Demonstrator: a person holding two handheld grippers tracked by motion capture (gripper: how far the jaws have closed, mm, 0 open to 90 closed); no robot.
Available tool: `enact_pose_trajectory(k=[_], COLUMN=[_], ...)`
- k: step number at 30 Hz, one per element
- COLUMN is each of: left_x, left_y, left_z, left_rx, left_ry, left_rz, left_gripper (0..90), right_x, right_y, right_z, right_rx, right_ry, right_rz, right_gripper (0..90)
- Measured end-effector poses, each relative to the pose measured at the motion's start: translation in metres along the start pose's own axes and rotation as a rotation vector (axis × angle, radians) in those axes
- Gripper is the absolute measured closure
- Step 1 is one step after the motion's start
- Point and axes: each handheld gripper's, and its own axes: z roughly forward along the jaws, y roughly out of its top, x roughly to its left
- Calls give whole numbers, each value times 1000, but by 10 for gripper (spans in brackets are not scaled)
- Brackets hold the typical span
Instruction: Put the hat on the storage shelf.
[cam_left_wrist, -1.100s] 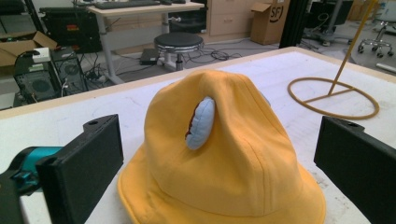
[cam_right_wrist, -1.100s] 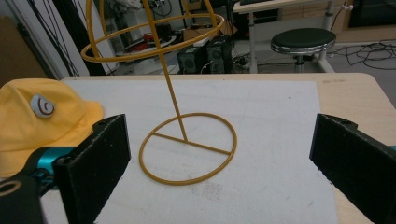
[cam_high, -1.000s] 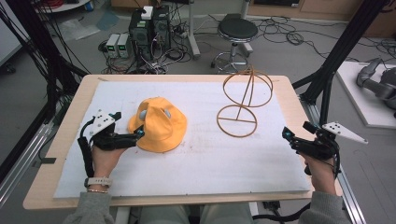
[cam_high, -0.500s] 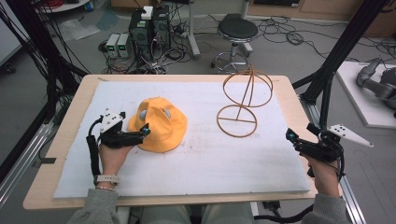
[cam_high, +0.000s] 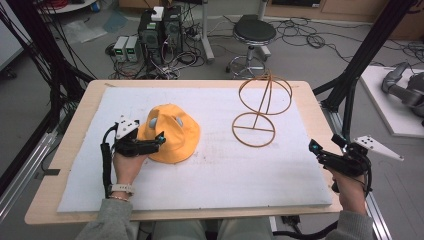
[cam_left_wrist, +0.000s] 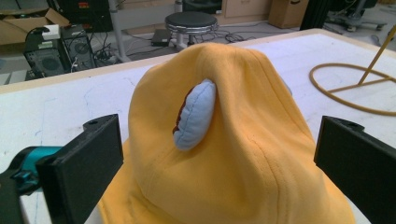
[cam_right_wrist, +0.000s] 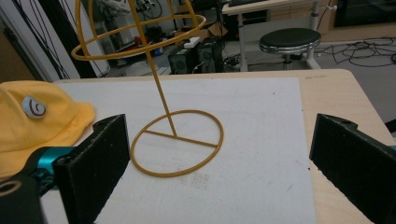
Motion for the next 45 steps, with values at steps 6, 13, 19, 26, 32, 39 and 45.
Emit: enact_pose_trajectory(k=[6, 13, 19, 26, 32, 39, 45], left_x=[-1, -5, -7, -10, -8, -10, -10], left_y=[-2, -2, -3, -3, -4, -2, -3], left_z=[8, 19, 26, 29, 31, 29, 29], left_rx=[-11, -19, 2, 9, 36, 12, 13], left_ry=[16, 6, 7, 25, 33, 43, 35], left_rz=[1, -14, -25, -58, -100, -67, -61], left_gripper=[17, 27, 62, 191, 320, 454, 560], right_x=[-1, -4, -5, -6, -8, -9, -9], right_y=[-1, -2, -2, -2, -1, -1, -1], right_z=[-4, -11, -17, -22, -25, -26, -27], right_rx=[-3, -6, -9, -16, -20, -26, -31], right_ry=[-8, -20, -28, -42, -53, -55, -58], right_rz=[0, 7, 9, 9, 23, 25, 31], right_gripper=[48, 48, 48, 51, 52, 52, 52])
